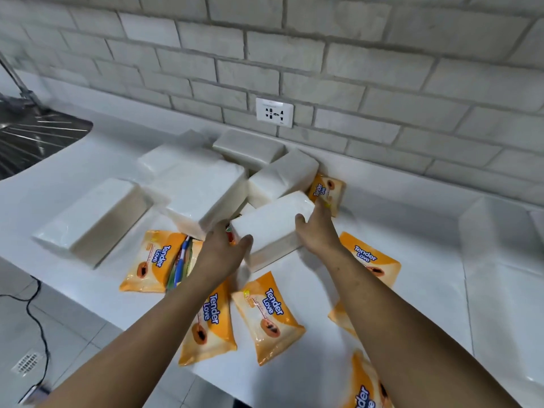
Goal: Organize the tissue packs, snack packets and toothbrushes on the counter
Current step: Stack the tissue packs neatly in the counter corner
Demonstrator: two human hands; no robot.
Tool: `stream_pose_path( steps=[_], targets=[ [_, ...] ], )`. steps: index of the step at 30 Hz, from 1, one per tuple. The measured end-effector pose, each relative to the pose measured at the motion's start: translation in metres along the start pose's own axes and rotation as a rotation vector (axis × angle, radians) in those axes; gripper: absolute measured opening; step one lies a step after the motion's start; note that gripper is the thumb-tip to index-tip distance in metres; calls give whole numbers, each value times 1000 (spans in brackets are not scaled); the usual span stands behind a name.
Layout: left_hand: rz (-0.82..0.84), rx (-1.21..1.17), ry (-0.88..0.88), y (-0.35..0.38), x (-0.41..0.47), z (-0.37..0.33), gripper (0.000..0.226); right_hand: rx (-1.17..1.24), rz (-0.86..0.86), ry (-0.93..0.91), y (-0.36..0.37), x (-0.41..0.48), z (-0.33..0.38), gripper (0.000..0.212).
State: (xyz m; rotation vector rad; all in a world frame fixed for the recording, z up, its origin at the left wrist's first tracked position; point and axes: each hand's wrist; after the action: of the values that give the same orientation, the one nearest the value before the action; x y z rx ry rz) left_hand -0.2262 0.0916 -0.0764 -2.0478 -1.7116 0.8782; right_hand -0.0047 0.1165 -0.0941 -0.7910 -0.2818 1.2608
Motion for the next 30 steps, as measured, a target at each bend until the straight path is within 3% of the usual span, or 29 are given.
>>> stream_pose_path(
  steps=[2, 8, 16, 18, 21, 22, 26, 30],
  targets=[
    [30, -81, 18, 4, 2, 0, 53, 38, 8, 15, 0, 1, 1, 72],
    [30, -122, 56, 4, 8, -8, 65, 31, -34, -12, -6, -4, 4, 61],
    [-3, -218, 76, 8, -12, -52, 81, 88, -157, -55, -44, -30, -2, 63],
    [5, -273, 76, 14, -20, -65, 63, 94, -198, -56, -59, -40, -8, 62],
    [36, -375, 45, 22, -28, -79, 16, 115, -252, -62, -78, -54, -16, 61],
    [63, -413, 36, 31, -37, -89, 12, 124, -279, -56, -92, -65, -25, 61],
    [180, -554, -14, 53, -54, -109, 43, 155, -366, -38, -127, -92, -48, 61],
    [296, -637, -80, 82, -74, -131, 41, 214, -442, -17, -160, -121, -75, 58]
  ],
)
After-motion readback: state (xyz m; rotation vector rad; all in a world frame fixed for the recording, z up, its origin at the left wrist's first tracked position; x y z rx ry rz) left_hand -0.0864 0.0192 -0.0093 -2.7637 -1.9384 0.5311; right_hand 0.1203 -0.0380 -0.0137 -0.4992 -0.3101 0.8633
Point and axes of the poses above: each hand's wrist, its own x-axis towards the middle knuckle, its own y-axis out of the palm, z = x × y, and after that the axes turned 4 degrees about z, right-handed
